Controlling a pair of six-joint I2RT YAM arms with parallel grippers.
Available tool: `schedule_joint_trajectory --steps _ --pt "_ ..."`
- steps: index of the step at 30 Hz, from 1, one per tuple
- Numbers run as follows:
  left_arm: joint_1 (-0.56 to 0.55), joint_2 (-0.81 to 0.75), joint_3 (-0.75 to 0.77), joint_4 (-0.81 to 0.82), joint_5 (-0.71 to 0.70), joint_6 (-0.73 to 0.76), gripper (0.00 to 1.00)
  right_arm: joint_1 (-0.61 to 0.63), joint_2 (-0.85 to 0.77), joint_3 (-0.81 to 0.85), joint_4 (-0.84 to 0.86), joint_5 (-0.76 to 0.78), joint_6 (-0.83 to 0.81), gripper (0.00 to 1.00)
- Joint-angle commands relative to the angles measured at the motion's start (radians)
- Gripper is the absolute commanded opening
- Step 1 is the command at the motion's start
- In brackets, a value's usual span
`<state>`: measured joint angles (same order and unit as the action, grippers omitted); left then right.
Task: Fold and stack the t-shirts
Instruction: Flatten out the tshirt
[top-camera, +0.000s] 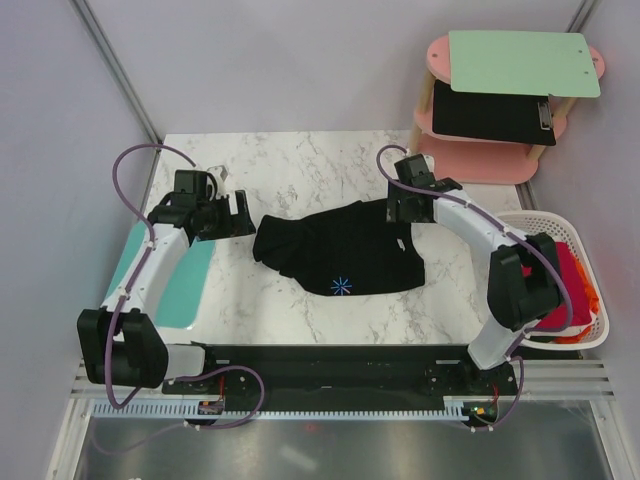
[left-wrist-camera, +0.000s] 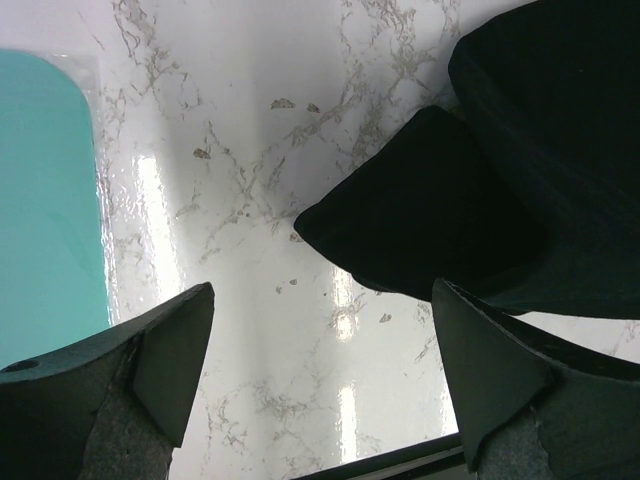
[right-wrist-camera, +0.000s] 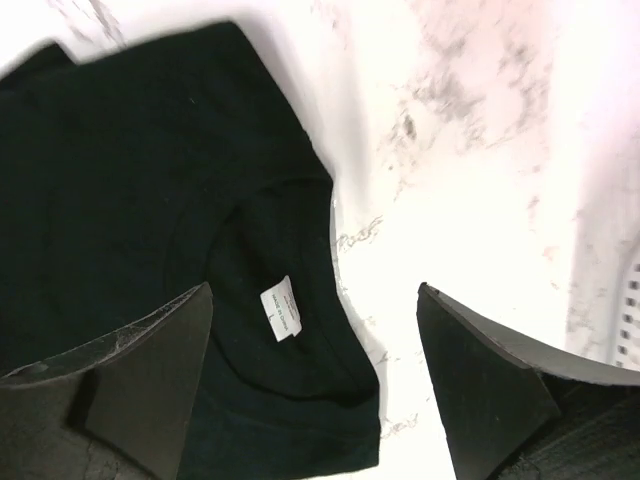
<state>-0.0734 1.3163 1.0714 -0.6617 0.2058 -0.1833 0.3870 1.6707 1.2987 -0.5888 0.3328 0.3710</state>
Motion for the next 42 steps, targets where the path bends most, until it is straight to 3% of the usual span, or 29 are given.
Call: schedule_joint_trajectory --steps 1,15,19,21,22,23,28,32,42 --pt "0.004 -0.029 -0.004 0.025 -0.034 -0.03 0.96 -0.022 0.06 -0.021 0.056 -0.077 -0.007 0.9" --pt "0.004 -0.031 -0.004 0.024 -0.039 -0.028 0.97 -0.027 0.244 -0.03 0.093 -0.123 0.023 0.88" --pt "0.004 -0.029 -0.004 0.025 -0.037 -0.03 0.97 -0.025 0.258 -0.035 0.107 -0.127 0.025 0.83" --pt "0.004 -0.029 -0.004 0.025 -0.037 -0.03 0.97 -0.025 0.264 -0.038 0.122 -0.15 0.019 0.54" --pt "0.004 -0.031 -0.004 0.025 -0.039 -0.03 0.97 -0.027 0.267 -0.038 0.129 -0.169 0.014 0.15" --pt "0.004 -0.031 -0.004 0.025 -0.04 -0.03 0.97 -0.025 0.274 -0.032 0.132 -0.202 0.011 0.0" --pt "0.004 -0.037 -0.005 0.025 -0.049 -0.033 0.97 -0.023 0.219 -0.038 0.152 -0.271 0.013 0.0" --pt "0.004 -0.04 -0.005 0.027 -0.049 -0.035 0.97 -0.025 0.053 -0.012 0.141 -0.241 0.013 0.0" --pt "0.006 -0.068 -0.007 0.03 -0.139 -0.061 0.98 -0.023 -0.275 0.263 -0.028 0.15 -0.061 0.0"
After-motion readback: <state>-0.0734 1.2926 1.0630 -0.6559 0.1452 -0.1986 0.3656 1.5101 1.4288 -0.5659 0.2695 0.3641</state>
